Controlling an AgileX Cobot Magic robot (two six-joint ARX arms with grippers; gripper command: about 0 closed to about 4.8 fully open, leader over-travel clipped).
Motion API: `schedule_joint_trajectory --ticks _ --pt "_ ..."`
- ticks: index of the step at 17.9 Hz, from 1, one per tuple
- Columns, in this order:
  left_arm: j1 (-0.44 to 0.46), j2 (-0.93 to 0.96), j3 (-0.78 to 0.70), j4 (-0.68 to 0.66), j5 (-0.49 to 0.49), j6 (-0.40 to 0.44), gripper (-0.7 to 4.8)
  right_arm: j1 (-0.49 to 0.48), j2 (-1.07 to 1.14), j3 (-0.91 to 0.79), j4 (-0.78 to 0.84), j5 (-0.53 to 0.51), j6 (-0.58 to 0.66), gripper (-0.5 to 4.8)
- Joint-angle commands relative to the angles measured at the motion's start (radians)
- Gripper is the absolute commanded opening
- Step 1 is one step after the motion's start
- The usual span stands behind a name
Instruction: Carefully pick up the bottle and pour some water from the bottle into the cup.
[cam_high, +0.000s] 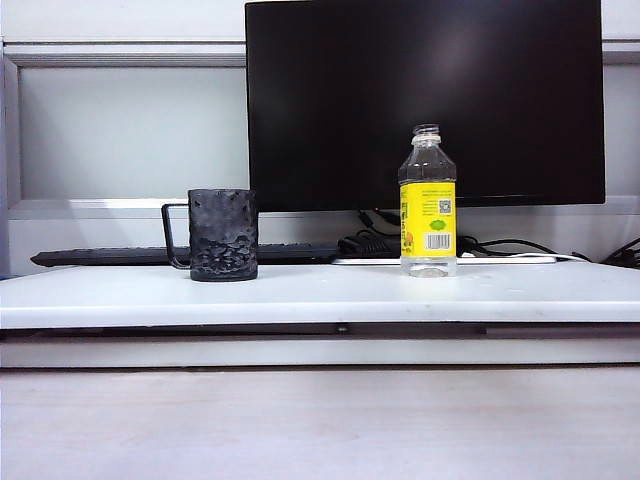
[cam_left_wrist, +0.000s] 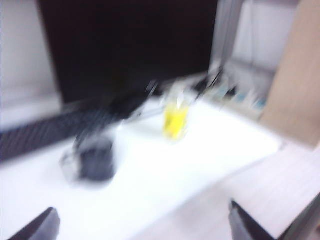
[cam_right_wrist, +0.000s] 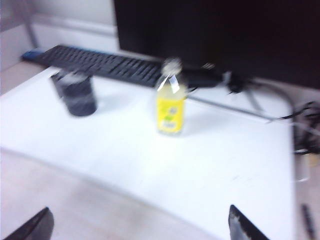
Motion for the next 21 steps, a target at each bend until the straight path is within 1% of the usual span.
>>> schedule_joint_trajectory --ticks 1,3,5,7,8,9,10,12,14,15,16,17,18,19,20,21 --pt "0.001 0.002 -0.092 -0.006 -0.063 0.005 4.79 0.0 -0.042 -0.203 0.277 -0.056 0.006 4.79" --pt "0.001 0.002 -0.192 0.126 -0.067 0.005 4.79 0.0 -0.03 -0.318 0.459 -0.066 0.011 4.79" --pt "0.001 0.006 -0.306 0.301 -0.109 0.005 4.79 0.0 0.0 -0.426 0.649 -0.062 0.025 4.79" --pt "0.001 0.008 -0.417 0.438 -0.115 0.0 4.79 0.0 0.034 -0.513 0.795 -0.062 0.024 4.79" --pt "0.001 0.008 -0.468 0.478 -0.13 -0.001 4.79 0.0 0.047 -0.545 0.831 -0.062 0.024 4.79" --pt "0.001 0.007 -0.507 0.489 -0.132 -0.004 4.79 0.0 0.061 -0.573 0.848 -0.062 0.024 4.79" --pt "0.001 0.008 -0.545 0.486 -0.132 -0.009 4.79 0.0 0.072 -0.591 0.844 -0.062 0.024 4.79" --pt "0.001 0.006 -0.606 0.484 -0.132 -0.058 4.79 0.0 0.083 -0.634 0.835 -0.066 0.025 4.79" --pt "0.001 0.006 -0.645 0.486 -0.132 -0.071 4.79 0.001 0.081 -0.672 0.825 -0.077 0.024 4.79" --pt "0.001 0.005 -0.654 0.485 -0.131 -0.071 4.3 0.0 0.081 -0.688 0.82 -0.076 0.025 4.79" --pt "0.001 0.005 -0.657 0.485 -0.132 -0.071 2.94 0.0 0.081 -0.701 0.817 -0.078 0.024 4.79" --pt "0.001 0.005 -0.658 0.488 -0.132 -0.07 1.61 0.0 0.081 -0.716 0.816 -0.078 0.024 3.94" --pt "0.001 0.005 -0.659 0.49 -0.136 -0.066 0.64 0.0 0.081 -0.73 0.816 -0.078 0.024 2.72" --pt "0.001 0.005 -0.659 0.49 -0.152 -0.066 0.28 0.0 0.081 -0.743 0.816 -0.077 0.024 1.44" --pt "0.001 0.005 -0.66 0.49 -0.167 -0.064 0.2 0.0 0.081 -0.757 0.816 -0.077 0.024 0.32" --pt "0.001 0.005 -0.668 0.491 -0.196 -0.043 0.2 0.0 0.081 -0.776 0.818 -0.072 0.024 -0.04"
